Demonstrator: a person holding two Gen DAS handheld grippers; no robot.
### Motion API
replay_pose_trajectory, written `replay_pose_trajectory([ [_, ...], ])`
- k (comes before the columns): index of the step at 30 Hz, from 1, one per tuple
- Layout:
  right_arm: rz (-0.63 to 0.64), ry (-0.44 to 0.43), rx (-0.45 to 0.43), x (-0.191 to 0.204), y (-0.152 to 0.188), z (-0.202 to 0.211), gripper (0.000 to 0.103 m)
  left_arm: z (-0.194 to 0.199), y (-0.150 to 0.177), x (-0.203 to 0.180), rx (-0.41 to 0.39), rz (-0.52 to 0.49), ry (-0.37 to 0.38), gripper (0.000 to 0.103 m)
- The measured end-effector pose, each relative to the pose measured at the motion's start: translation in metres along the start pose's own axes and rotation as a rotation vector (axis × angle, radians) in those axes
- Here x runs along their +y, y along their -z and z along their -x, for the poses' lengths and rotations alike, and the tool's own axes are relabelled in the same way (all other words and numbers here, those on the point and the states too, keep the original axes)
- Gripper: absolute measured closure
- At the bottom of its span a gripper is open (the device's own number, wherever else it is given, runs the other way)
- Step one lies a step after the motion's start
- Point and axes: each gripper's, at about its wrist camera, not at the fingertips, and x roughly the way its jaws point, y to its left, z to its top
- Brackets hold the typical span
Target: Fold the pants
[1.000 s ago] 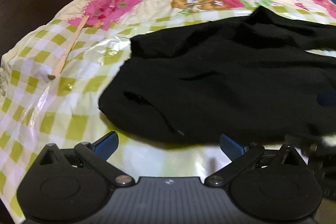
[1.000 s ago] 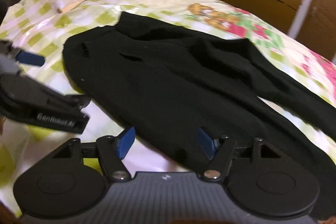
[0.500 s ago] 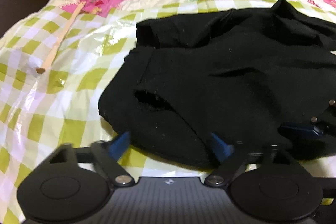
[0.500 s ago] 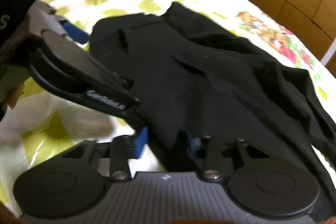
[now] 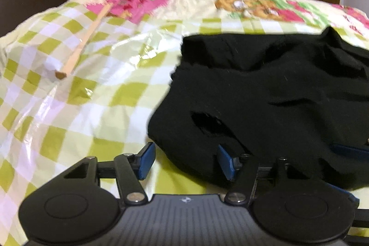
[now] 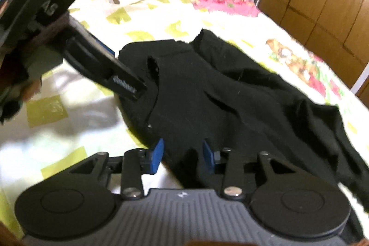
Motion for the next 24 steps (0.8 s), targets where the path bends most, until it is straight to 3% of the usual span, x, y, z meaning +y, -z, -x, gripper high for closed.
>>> replay_pose_trajectory([
  [4,0.063,0.021,-0.020,0.005,-0.007,-0.014,0.058,-0.010,-0.004,0.001,-0.003,-0.037,0.018,0.015],
  [6,0.080,-0.015,-0.007,0.008,-0.011,-0.030,0.056,-0.027,-0.005,0.002,0.029,-0.047,0.016,0.015],
  [9,0.079,-0.037,0.032,0.009,-0.016,-0.058,0.065,-0.043,-0.005,0.006,0.091,-0.029,0.062,0.028],
  [11,-0.001,-0.110,0.068,0.001,-0.022,-0.070,0.092,-0.038,-0.002,0.011,0.092,-0.006,0.086,0.036],
  [12,-0.008,-0.138,0.081,0.003,-0.026,-0.073,0.096,-0.037,0.000,0.014,0.094,-0.004,0.085,0.038],
  [15,0.025,-0.172,0.092,0.019,-0.032,-0.076,0.096,-0.033,0.006,0.023,0.114,0.000,0.059,0.044],
  [19,-0.009,-0.289,0.111,0.034,-0.039,-0.075,0.096,-0.020,0.021,0.036,0.139,-0.018,0.004,0.045],
  [22,-0.021,-0.402,0.126,0.057,-0.044,-0.070,0.097,-0.005,0.037,0.056,0.173,-0.018,-0.033,0.044],
  [24,-0.010,-0.542,0.146,0.079,-0.048,-0.068,0.099,0.006,0.044,0.070,0.180,-0.005,-0.043,0.044],
])
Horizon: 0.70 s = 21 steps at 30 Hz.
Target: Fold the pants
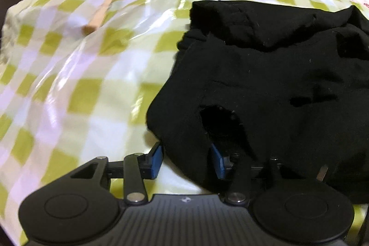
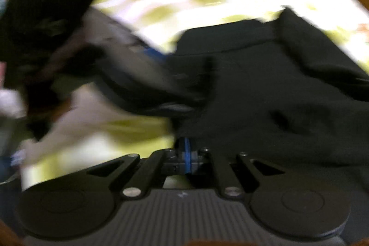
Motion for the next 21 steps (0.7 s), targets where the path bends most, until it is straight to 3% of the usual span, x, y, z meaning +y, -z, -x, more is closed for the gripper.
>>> replay_pose_trajectory([
  [1,-0.010,-0.072,0.011,0.010,-0.002,-0.004,0.098,0.005,0.002,0.006,-0.001,0.014,0.004,0.044],
  [3,0.004,-0.092,-0.007,0.023,-0.007,-0.001,0.099,0.020,0.000,0.019,-0.018,0.057,0.015,0.044],
  [6,-0.018,-0.118,-0.092,0.012,-0.012,0.038,0.098,0.041,-0.013,0.020,-0.099,0.044,0.034,0.044],
  [10,0.019,0.116,-0.173,-0.051,-0.017,0.087,0.093,0.043,-0.047,-0.010,-0.195,-0.063,0.099,0.043],
  [15,0.042,0.468,-0.129,-0.148,-0.023,0.095,0.088,0.000,-0.087,-0.064,-0.231,-0.300,0.121,0.038],
  [17,0.115,0.544,-0.102,-0.171,-0.024,0.088,0.079,-0.014,-0.091,-0.080,-0.227,-0.409,0.090,0.036],
  [19,0.182,0.569,-0.074,-0.184,-0.021,0.081,0.069,-0.029,-0.093,-0.085,-0.229,-0.490,0.062,0.035],
  [21,0.228,0.583,-0.049,-0.195,-0.024,0.065,0.065,-0.038,-0.091,-0.092,-0.229,-0.573,0.043,0.032],
])
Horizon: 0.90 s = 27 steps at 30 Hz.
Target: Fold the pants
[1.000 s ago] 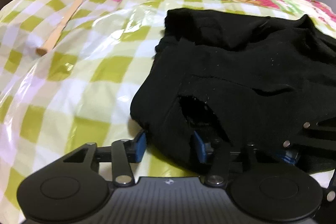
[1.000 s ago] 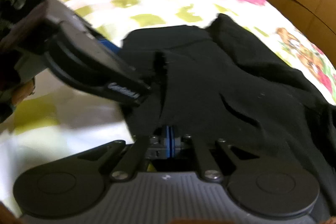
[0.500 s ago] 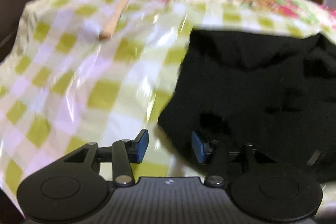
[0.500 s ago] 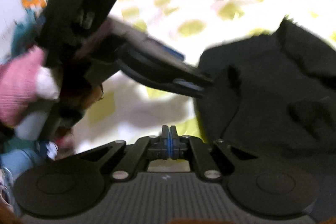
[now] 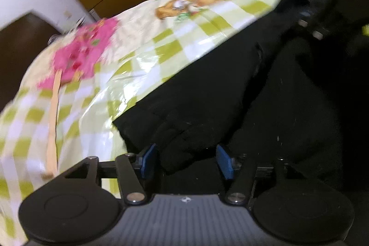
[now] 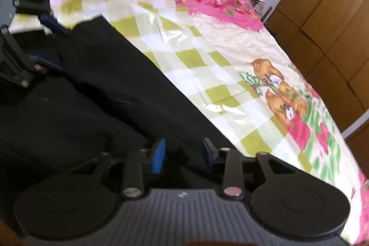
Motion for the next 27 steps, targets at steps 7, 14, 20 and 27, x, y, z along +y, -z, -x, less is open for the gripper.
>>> replay_pose_trajectory([
  [7,0.078,-0.032,0.010,0.019,-0.006,-0.034,0.070,-0.009,0.001,-0.002,0.000,-0.095,-0.027,0.020],
  [14,-0.065,-0.108,-0.011,0.005,-0.019,-0.007,0.103,-0.015,-0.001,0.038,-0.019,0.213,-0.029,0.071],
  [20,-0.134,-0.238,-0.164,0.006,-0.041,0.073,0.103,0.028,0.009,0.065,-0.140,0.342,-0.007,0.086],
  [27,-0.010,-0.151,-0.130,0.027,-0.037,0.057,0.093,0.024,0.007,0.060,-0.141,0.289,0.023,0.084],
])
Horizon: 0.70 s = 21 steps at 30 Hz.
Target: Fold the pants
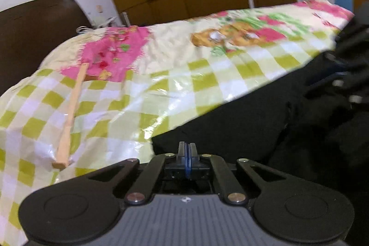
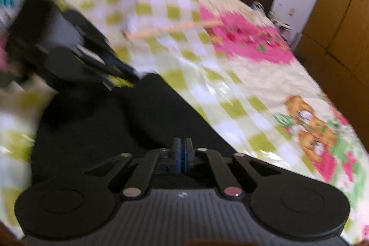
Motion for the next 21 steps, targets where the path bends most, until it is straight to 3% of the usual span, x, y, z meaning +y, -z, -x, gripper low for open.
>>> replay_pose_trajectory([
  [1,0.020,0.033,0.040,-0.003,0.005,-0.012,0.085,0.003,0.002,-0.003,-0.004,-0.011,0.020,0.083],
  [3,0.039,0.048,0.069,-0.013,0.019,-0.028,0.080,0.006,0.009,-0.010,-0.003,-0.061,0.061,0.073],
  [5,0.104,0.023,0.114,-0.020,0.030,-0.040,0.069,0.008,0.017,-0.020,0.003,-0.121,0.063,0.052],
  [7,0.177,0.062,0.132,-0.022,0.039,-0.051,0.063,0.003,0.022,-0.029,0.009,-0.186,0.039,0.044],
  [11,0.194,0.064,0.156,-0.029,0.041,-0.072,0.061,-0.011,0.028,-0.050,0.039,-0.287,0.059,0.038],
  [14,0.248,0.074,0.167,-0.023,0.043,-0.085,0.061,-0.015,0.033,-0.067,0.044,-0.399,0.025,0.035],
  [17,0.240,0.065,0.146,-0.022,0.045,-0.078,0.061,-0.005,0.038,-0.065,0.035,-0.409,0.042,0.028],
  [19,0.234,0.020,0.122,-0.023,0.048,-0.070,0.058,-0.010,0.040,-0.061,0.047,-0.411,0.006,0.027],
  [21,0.252,0.045,0.135,-0.020,0.050,-0.079,0.054,-0.021,0.035,-0.062,0.050,-0.383,-0.023,0.027],
])
